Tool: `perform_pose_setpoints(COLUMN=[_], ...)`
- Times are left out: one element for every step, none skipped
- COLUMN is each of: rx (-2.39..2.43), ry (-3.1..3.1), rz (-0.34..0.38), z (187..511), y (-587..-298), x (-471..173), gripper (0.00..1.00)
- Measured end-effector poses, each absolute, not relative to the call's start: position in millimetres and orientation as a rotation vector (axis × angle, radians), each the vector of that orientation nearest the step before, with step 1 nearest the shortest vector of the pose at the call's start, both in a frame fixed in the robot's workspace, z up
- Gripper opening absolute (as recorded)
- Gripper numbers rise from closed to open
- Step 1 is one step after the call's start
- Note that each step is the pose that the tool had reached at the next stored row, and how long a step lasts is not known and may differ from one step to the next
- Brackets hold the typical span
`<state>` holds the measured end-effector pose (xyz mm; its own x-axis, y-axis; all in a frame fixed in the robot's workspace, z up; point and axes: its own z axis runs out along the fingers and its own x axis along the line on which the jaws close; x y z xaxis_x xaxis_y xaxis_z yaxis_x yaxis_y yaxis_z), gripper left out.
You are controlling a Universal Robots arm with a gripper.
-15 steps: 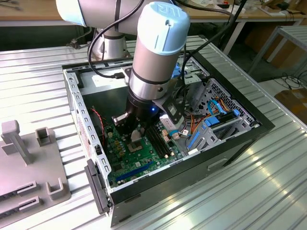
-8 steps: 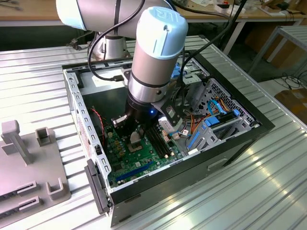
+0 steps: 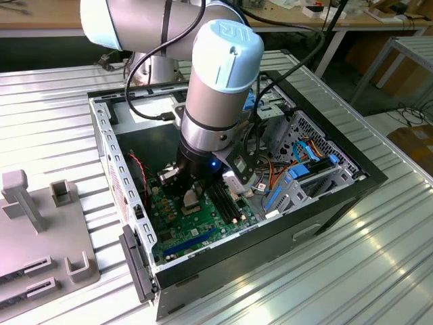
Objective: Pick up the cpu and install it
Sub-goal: 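Place the cpu into insertion slot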
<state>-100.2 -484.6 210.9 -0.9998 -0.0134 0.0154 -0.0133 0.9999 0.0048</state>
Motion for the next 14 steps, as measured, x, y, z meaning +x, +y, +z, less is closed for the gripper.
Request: perform_pose_setpoints(rx=[0.016, 0.013, 0.009, 0.006, 0.005, 0.005, 0.005, 0.005, 0.004, 0.004, 0.004, 0.004, 0.005, 0.004], ry=[-3.126, -3.126, -3.126, -3.126, -3.126, -3.126, -3.126, -3.126, -3.126, -3.126, -3.126, -3.126, -3.126, -3.126], rz=[-0.008, -0.008, -0.008, -0.008, -0.009, -0.008, -0.008, -0.008, -0.009, -0.009, -0.009, -0.009, -0.009, -0.009], z=[208.9, 207.4, 206.3, 205.2, 204.3, 203.3, 202.4, 201.7, 200.8, 200.6, 200.6, 200.3, 200.2, 200.1], y=[-485.3, -485.4, -485.4, -485.4, -485.5, -485.5, -485.7, -485.9, -486.0, -486.0, -486.0, -486.0, -486.0, -486.0], x=[-100.3, -100.3, -100.4, -100.4, -100.4, -100.4, -100.5, -100.6, -100.7, -100.7, -100.6, -100.6, -100.6, -100.6], gripper=[0.48, 0.48, 0.48, 0.48, 0.48, 0.48, 0.48, 0.48, 0.48, 0.48, 0.48, 0.48, 0.48, 0.48])
